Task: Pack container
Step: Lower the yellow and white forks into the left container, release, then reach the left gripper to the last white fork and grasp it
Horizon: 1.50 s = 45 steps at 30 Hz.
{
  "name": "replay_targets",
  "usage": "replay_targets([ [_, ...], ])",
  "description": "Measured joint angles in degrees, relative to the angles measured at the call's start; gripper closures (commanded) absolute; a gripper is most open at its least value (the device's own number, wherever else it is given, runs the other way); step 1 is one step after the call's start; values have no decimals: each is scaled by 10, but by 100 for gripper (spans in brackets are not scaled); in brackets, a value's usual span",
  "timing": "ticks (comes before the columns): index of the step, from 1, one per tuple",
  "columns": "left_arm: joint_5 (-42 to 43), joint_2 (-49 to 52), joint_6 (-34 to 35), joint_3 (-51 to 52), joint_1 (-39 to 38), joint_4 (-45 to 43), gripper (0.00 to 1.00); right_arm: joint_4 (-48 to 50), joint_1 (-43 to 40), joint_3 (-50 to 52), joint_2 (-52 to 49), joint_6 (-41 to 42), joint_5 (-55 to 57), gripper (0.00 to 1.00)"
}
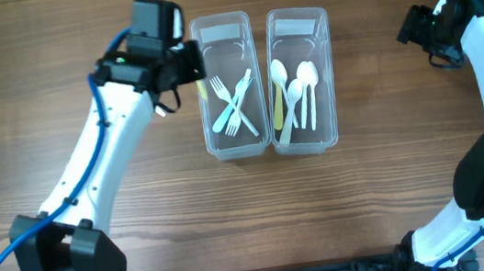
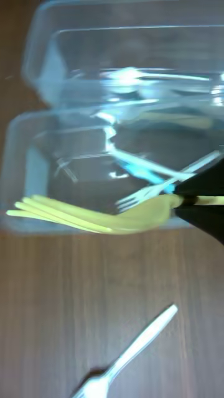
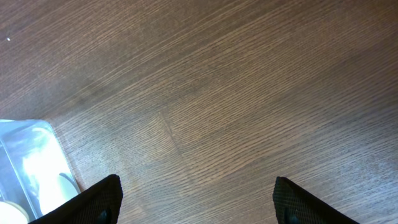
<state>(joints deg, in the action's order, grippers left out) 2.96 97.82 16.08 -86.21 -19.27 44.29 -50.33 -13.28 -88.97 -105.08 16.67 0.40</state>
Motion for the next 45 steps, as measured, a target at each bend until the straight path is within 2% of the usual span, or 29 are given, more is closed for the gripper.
replay_targets([
  [3,-2,0,-17,0,-24,28,96,1,0,0,0,0,0,22],
  [4,-2,0,-21,0,-31,36,89,2,0,0,0,0,0,22],
  [6,-2,0,-27,0,-45,57,50,4,0,0,0,0,0,22],
  [7,-2,1,-30,0,-47,59,46,5,0,0,0,0,0,22],
  [8,-2,1,-33,0,-48,61,45,8,0,0,0,0,0,22],
  [11,-5,5,-33,0,-47,54,54,11,0,0,0,0,0,22],
  [16,-31,6,5,-7,-21,38,48,10,0,0,0,0,0,22],
  [22,-51,10,178,-17,142,59,56,11,0,0,0,0,0,22],
  [24,-49,31,231,-20,186,58,67,11,0,0,0,0,0,22],
  [25,-45,50,253,-21,200,53,69,12,0,0,0,0,0,22],
  [33,4,216,365,-21,226,-16,67,10,0,0,0,0,0,22],
  [40,-1,230,386,-21,226,-58,67,6,0,0,0,0,0,22],
  [43,-1,235,387,-21,226,-68,58,6,0,0,0,0,0,22],
  [45,-1,242,380,-21,225,-81,58,6,0,0,0,0,0,22],
])
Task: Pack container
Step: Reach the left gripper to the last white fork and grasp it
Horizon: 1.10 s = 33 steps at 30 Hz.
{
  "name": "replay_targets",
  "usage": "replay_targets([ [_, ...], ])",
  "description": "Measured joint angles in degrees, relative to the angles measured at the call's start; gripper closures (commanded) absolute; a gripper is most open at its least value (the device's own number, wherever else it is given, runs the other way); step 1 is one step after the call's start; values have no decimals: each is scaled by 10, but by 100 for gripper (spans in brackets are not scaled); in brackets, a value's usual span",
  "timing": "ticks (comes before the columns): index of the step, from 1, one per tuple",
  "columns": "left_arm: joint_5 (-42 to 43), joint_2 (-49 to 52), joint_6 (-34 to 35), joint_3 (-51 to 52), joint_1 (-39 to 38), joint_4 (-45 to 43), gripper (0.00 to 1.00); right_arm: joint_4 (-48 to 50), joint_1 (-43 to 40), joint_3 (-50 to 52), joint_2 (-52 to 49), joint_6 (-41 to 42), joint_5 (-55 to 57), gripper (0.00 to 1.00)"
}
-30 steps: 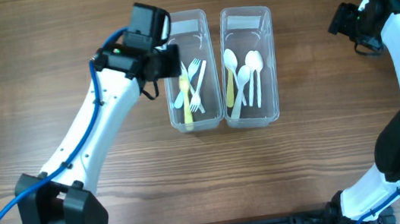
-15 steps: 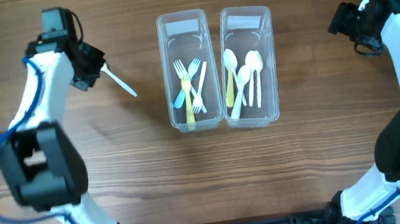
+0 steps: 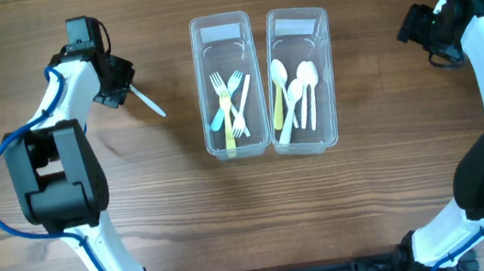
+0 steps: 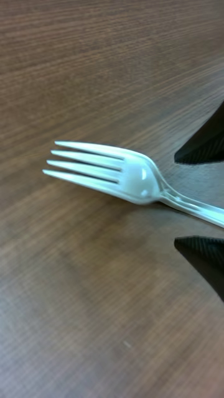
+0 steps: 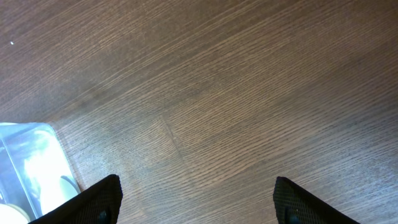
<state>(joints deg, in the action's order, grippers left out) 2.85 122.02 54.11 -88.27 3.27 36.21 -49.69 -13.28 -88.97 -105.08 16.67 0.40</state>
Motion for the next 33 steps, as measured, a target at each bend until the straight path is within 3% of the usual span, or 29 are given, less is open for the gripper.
replay_targets([
  [11,-15,16,-80,0,-11,-9,58,-5,0,0,0,0,0,23],
  [14,-17,23,-96,-2,-11,-12,62,-5,0,0,0,0,0,23],
  [17,-21,24,-108,-3,-11,-14,73,-6,0,0,0,0,0,24],
  [26,-31,27,-221,-3,-11,-15,77,-7,0,0,0,0,0,25],
  [33,-43,27,-250,-5,-11,0,85,-7,0,0,0,0,0,26],
])
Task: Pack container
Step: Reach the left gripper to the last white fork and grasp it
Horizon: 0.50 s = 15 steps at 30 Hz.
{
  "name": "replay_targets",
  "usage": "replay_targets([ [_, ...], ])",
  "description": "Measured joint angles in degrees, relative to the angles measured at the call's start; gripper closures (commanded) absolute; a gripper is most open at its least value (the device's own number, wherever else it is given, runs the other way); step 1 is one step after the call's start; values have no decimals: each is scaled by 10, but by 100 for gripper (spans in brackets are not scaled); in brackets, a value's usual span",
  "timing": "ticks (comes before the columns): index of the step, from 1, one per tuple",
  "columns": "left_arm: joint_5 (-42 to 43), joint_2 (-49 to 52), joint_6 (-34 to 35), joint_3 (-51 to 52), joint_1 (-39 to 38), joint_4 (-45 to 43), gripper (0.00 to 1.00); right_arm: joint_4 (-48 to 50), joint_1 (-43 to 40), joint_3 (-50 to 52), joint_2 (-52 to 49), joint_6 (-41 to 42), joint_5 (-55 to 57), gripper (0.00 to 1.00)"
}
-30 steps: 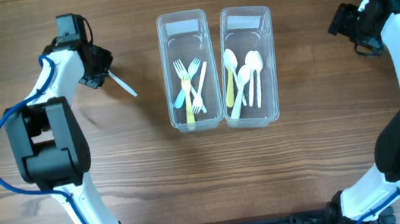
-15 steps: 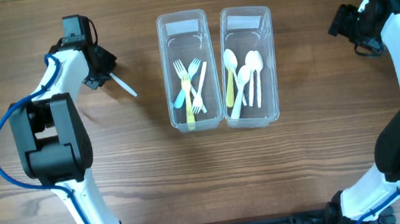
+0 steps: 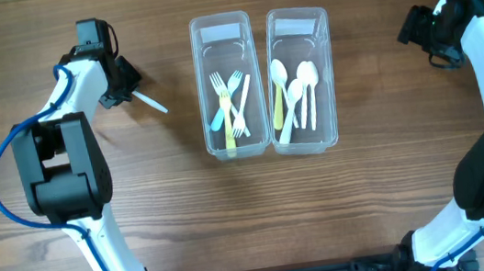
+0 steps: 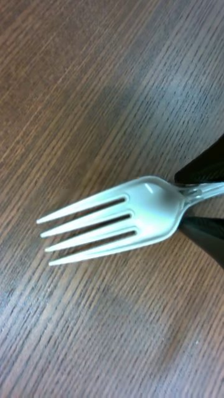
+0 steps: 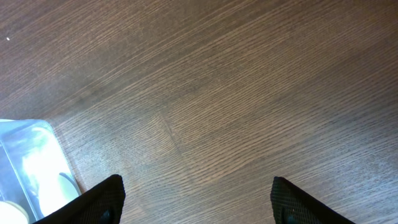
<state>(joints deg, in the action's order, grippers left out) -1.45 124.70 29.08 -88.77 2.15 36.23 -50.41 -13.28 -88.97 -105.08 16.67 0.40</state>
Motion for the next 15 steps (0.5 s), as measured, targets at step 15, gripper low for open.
replay_targets([
  [15,-2,0,-5,-7,0,45,96,-2,0,0,0,0,0,26],
])
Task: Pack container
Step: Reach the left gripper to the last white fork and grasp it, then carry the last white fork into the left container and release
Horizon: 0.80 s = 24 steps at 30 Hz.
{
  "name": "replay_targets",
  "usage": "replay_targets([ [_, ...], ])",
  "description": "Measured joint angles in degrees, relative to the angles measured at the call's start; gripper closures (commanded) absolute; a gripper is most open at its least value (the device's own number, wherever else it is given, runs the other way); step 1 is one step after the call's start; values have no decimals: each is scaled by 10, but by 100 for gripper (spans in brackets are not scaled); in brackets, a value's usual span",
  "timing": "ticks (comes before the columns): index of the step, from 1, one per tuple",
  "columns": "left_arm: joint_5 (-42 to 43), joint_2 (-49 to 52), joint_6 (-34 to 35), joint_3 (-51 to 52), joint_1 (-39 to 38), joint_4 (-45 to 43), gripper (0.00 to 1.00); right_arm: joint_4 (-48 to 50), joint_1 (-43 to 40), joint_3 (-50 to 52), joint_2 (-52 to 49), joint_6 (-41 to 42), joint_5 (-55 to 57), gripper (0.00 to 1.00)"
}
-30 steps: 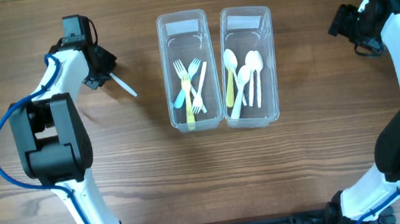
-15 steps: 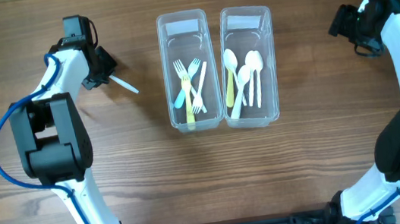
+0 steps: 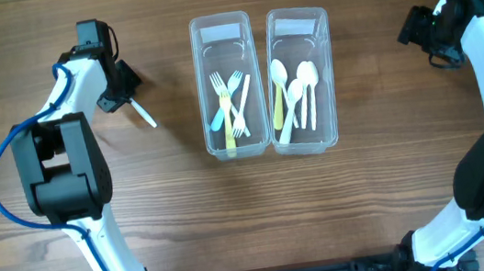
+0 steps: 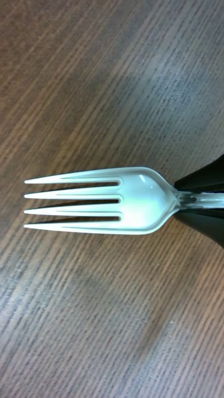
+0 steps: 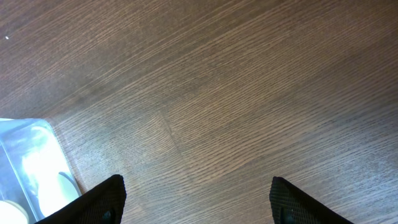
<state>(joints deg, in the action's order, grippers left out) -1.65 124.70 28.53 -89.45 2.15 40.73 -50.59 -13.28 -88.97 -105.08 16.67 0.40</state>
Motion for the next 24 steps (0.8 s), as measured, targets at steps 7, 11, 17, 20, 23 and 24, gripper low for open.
replay_targets([
  [7,15,-17,-15,-2,-1,35,96,0,0,0,0,0,0,25],
  [11,16,-84,-53,-3,-15,57,96,1,0,0,0,0,0,25],
  [17,18,-186,-101,-15,-62,103,96,2,0,0,0,0,0,25],
  [20,24,-209,-128,-15,-113,133,96,3,0,0,0,0,0,25],
  [23,27,-222,-146,-15,-187,144,96,3,0,0,0,0,0,25],
  [24,28,-224,-157,-15,-217,144,96,3,0,0,0,0,0,25],
])
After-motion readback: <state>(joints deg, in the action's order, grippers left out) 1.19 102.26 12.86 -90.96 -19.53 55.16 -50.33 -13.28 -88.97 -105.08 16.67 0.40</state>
